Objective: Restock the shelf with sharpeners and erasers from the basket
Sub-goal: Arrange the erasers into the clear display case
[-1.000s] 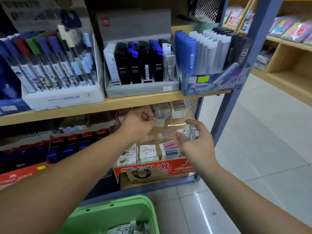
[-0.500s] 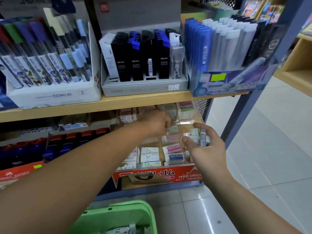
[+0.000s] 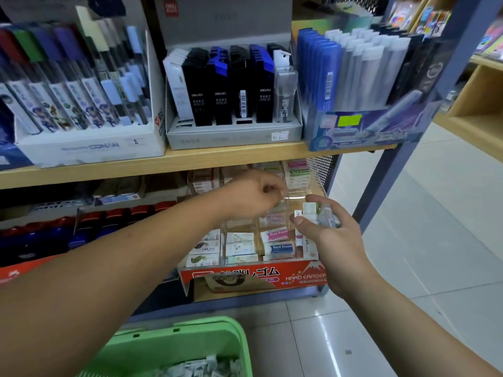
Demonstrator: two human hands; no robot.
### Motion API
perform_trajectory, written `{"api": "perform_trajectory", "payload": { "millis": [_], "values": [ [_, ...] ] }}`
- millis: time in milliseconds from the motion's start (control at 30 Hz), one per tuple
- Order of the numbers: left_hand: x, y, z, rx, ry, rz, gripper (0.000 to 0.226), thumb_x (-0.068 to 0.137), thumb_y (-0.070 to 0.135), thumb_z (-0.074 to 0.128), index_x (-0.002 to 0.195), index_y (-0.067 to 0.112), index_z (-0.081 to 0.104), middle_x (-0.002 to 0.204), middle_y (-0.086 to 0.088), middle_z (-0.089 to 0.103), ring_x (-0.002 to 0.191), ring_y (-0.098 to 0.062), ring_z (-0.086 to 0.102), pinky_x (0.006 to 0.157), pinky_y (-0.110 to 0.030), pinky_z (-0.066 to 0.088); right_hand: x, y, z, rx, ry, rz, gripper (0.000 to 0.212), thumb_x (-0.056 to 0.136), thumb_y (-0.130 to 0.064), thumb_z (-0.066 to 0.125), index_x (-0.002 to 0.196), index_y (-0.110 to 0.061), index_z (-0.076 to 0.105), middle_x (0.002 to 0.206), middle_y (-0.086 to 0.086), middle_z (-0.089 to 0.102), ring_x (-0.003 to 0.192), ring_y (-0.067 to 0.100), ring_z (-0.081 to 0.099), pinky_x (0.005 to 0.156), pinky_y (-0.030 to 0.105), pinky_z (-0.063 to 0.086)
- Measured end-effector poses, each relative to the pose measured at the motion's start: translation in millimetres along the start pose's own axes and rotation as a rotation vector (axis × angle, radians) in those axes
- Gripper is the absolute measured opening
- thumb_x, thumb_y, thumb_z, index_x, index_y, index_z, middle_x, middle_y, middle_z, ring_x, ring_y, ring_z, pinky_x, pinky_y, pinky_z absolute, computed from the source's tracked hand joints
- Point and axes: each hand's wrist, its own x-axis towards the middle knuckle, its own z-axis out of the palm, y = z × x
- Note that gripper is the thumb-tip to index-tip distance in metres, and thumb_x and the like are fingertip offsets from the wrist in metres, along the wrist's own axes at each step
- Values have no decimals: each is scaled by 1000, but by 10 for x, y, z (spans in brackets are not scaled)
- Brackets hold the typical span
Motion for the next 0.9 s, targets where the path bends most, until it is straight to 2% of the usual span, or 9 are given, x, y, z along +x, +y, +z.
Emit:
{"api": "perform_trajectory", "payload": {
  "millis": [100,267,400,433,533,600,700,833,900],
  "values": [
    [19,-28,89,-24,-38,-21,34,109,22,49,138,29,63,137,8,64,101,-13,67,65,-7,42,-13,4,16,-4,22,-10,32,91,-14,79,108,-39,68,101,-9,78,82,18,79,60,33,63],
    [189,35,51,68,-127,-147,51,110,18,44,157,36,34,159,6,42,73,-10,62,45,-21,49,-10,2,2,-10,24,-8,31,92,-16,79,108,-39,68,94,-13,78,77,14,79,57,30,62],
    [234,-10,11,131,-205,-114,58,108,23,49,157,43,28,165,4,33,98,-19,70,78,-36,62,-15,-7,-8,-2,15,-12,30,92,-14,78,111,-35,68,90,-14,79,76,14,79,53,27,60],
    [221,-27,10,114,-218,-115,58,107,23,51,158,42,29,165,4,33,94,-16,70,78,-37,62,-16,-9,-9,2,13,-12,30,92,-14,78,112,-35,68,89,-14,79,75,13,78,52,26,59],
    [101,10,-15,-7,-154,-106,49,107,27,54,154,33,41,157,3,46,63,-13,70,62,-33,61,-11,-4,-4,-4,8,-13,33,91,-16,79,115,-36,68,97,-10,79,78,16,79,57,30,62],
    [-7,82,-12,-111,-69,-78,36,103,36,60,138,30,58,131,4,65,63,-7,66,55,-24,55,6,15,-5,-10,6,-14,36,91,-13,80,115,-36,68,102,-7,79,81,19,79,64,37,64],
    [-153,164,57,-334,-188,-111,35,98,44,65,124,21,65,90,-6,72,61,-11,64,52,-26,50,-3,31,22,-32,-24,-21,39,88,-9,80,114,-37,69,106,-4,78,87,24,79,77,48,66],
    [-259,94,79,-514,-258,-157,25,100,26,67,118,9,68,97,-24,74,72,-19,68,61,-28,55,-55,-14,37,-27,-70,-11,35,89,-6,79,113,-31,71,103,2,80,90,30,79,80,52,65],
    [-317,29,15,-602,-236,-173,20,102,13,62,120,8,68,92,-20,73,73,-16,67,65,-26,55,-72,-63,23,55,-75,20,30,91,-4,76,114,-24,71,102,5,80,89,33,79,74,48,65]
  ]
}}
